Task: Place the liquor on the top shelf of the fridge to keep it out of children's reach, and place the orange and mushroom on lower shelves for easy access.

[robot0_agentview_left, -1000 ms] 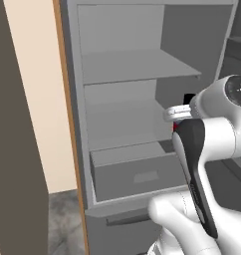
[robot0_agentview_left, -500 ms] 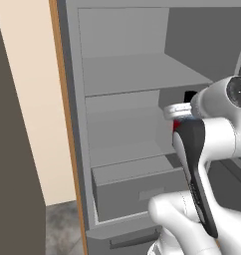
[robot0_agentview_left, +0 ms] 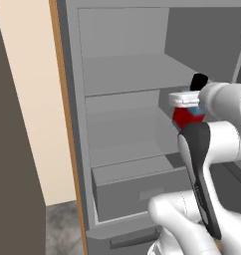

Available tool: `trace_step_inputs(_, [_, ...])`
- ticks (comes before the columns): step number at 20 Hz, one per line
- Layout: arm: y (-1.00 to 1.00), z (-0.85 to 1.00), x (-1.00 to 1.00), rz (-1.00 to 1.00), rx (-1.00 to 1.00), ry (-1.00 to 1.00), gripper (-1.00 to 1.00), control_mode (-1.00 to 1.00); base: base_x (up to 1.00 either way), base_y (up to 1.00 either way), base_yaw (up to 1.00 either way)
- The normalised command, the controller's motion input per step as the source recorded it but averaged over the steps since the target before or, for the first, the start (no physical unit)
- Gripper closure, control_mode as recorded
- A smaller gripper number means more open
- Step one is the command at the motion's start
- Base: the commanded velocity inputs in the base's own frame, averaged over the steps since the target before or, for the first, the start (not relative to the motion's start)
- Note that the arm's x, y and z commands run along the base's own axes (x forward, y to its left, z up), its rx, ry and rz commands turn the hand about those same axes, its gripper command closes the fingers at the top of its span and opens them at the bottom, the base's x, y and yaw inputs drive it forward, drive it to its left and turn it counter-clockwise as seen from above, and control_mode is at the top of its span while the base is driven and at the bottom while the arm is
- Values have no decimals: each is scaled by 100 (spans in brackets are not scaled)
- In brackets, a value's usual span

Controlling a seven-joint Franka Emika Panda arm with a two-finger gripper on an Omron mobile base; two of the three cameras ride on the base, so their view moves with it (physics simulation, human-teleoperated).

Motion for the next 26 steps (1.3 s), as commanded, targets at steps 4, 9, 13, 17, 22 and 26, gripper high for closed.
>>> trace_step_inputs(4, [0,69,27,2,-1,-4,100,-100,0,0,0])
trace_step_inputs(9, [3,30,38,0,-8,0,100,-100,0,0,0])
trace_step_inputs(13, [0,14,48,0,-8,0,100,-100,0,0,0])
trace_step_inputs(17, [0,0,49,0,-8,-3,100,-100,0,0,0])
trace_step_inputs(22, [0,0,53,0,-2,-8,100,-100,0,0,0])
trace_step_inputs(26, [0,0,62,0,2,-10,100,-100,0,0,0])
